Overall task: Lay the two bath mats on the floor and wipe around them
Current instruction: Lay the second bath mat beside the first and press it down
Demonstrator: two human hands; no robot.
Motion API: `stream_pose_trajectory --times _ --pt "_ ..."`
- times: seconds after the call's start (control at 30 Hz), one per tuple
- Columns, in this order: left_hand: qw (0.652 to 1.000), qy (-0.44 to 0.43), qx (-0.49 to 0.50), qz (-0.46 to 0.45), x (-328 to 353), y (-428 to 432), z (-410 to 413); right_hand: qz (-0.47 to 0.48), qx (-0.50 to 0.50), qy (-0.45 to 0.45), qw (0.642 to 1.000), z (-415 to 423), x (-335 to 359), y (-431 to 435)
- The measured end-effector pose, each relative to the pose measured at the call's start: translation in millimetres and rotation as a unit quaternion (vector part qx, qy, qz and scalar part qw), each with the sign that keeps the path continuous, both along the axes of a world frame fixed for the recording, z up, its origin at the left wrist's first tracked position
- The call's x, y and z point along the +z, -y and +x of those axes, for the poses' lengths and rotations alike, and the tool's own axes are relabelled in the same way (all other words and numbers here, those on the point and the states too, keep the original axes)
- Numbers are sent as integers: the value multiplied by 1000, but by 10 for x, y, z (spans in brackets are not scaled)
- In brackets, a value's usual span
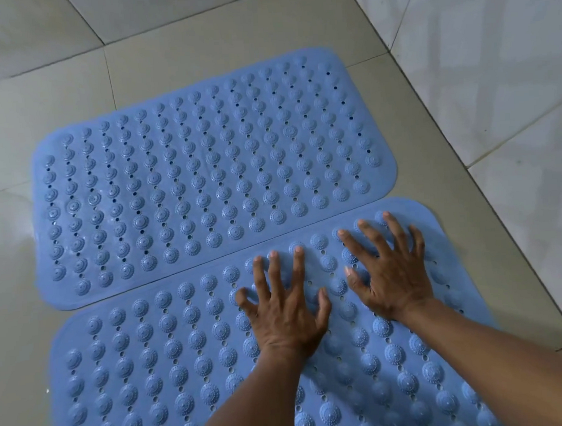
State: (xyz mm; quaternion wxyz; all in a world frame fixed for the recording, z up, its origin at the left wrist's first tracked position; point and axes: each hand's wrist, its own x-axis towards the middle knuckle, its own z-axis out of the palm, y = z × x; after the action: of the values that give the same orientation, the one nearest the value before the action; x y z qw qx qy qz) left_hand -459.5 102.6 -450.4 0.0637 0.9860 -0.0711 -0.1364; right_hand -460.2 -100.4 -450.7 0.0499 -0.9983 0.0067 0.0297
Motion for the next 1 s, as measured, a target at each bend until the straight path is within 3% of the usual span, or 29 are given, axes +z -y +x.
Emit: stream_pose_trajectory --times 0.33,0.5,0.63,0.9,1.0 --pt "994 -99 11 -40 207 -4 31 -10 -1 -18 1000 -12 -9 -22" --pt "994 -80 -47 -59 214 -191 -49 3 -15 -23 1000 -84 -76 -86" --pt "993 -32 -102 -44 181 -705 -253 22 -90 -34 995 -252 -68 -376" --pt "997 -17 78 19 237 -2575 -666 78 104 -27 991 -500 109 -2185" --pt "996 -6 83 16 273 -2841 -532 83 106 -36 990 -246 179 -2621"
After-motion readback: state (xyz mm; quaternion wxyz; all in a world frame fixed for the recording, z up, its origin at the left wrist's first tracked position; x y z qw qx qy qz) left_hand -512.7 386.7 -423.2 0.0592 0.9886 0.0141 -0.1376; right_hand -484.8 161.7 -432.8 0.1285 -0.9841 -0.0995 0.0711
